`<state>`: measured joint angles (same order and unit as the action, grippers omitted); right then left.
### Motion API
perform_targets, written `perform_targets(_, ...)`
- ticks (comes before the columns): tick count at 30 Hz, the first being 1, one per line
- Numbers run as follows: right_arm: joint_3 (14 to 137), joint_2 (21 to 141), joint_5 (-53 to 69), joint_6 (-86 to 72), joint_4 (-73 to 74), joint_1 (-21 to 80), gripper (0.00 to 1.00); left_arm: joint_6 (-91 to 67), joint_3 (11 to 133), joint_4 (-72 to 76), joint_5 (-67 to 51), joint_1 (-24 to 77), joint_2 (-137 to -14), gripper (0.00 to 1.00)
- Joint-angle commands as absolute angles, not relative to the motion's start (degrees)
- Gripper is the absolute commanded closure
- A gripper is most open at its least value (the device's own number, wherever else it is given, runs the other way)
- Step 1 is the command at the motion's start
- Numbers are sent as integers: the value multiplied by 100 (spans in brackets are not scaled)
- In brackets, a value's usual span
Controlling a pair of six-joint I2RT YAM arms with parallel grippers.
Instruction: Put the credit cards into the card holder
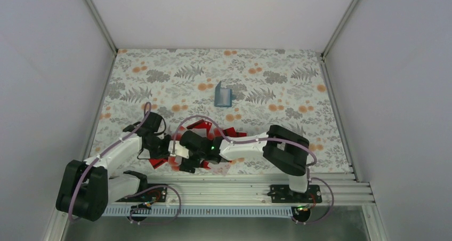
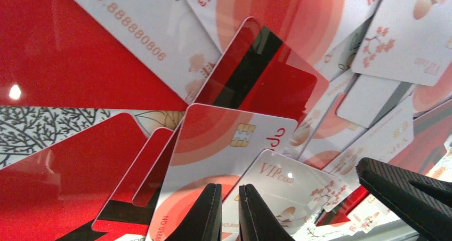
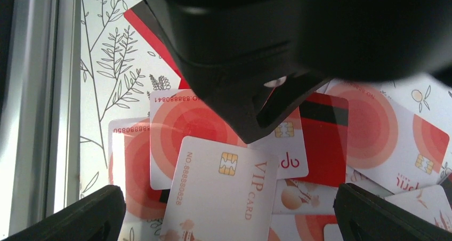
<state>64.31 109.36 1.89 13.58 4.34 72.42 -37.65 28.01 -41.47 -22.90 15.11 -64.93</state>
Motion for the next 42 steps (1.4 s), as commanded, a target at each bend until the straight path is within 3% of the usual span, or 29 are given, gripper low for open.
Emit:
perform_targets(1, 6307, 11245, 77, 1432, 346, 7297, 1, -3700, 2721, -4154, -2419, 1493, -6431, 89)
perform_targets(15, 5872, 11493, 195, 1086, 106, 7279, 9, -3857, 2533, -3998, -2423, 1493, -6344, 89)
perform_targets(27, 5000, 10675, 974, 1054, -85, 6823, 9, -3957, 2512, -3861, -2259, 1490, -6425, 89)
perform_targets(33, 5132, 10872, 1084, 1116, -100, 6768, 9, -4032, 2512, -3797, -2250, 1492, -6423, 89)
perform_targets(42, 5685, 11325, 850, 871, 68, 6806, 17, -4120, 2476, -3799, -2235, 1498, -6382, 89)
